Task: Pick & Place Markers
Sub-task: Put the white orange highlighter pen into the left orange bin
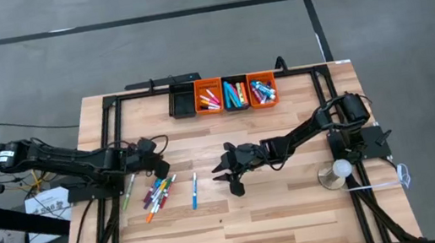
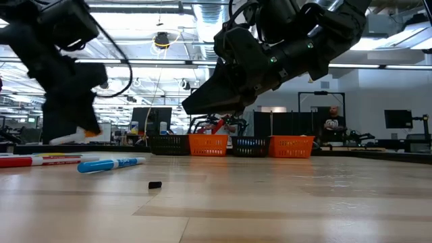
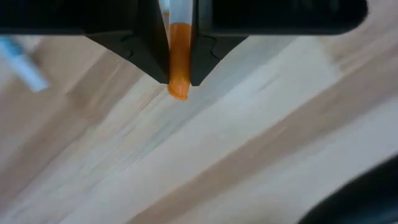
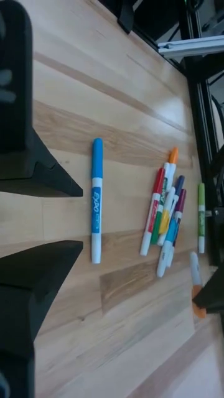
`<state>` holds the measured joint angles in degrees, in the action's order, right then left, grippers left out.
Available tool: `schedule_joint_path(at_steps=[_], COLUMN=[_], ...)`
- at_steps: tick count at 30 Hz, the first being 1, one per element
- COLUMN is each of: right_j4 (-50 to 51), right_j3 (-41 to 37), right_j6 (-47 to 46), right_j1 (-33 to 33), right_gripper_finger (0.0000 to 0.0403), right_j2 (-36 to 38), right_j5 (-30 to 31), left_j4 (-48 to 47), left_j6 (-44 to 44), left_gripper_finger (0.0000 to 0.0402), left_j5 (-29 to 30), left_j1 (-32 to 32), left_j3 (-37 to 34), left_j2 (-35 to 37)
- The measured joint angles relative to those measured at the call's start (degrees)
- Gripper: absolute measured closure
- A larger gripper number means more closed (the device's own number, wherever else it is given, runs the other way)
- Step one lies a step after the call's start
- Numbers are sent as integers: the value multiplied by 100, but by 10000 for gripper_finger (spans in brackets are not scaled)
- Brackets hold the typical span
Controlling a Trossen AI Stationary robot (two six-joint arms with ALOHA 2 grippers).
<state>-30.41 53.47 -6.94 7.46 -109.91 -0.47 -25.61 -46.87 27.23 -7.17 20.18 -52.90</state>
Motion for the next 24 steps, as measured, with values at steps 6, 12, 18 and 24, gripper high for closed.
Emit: schedule_joint_path(at_steps=[6,12,18,24], right_j4=[0,-5,-470,-889], right_j3=[0,0,1,91], right_j6=[-9,-124,-160,-29], right_j1=[0,11,-17,-40], right_gripper_finger=[291,291,274,222], right_j2=[0,7,9,10], right_j5=[2,4,-107,-242], left_j4=[1494,3025,4536,5789], left_j6=[846,1580,2368,2922], left_gripper_finger=[356,355,356,354], left_j5=[29,327,371,369], left_j1=[-48,-400,-806,-1085], left_j3=[4,-28,-148,-160], left_j2=[0,2,-119,-646])
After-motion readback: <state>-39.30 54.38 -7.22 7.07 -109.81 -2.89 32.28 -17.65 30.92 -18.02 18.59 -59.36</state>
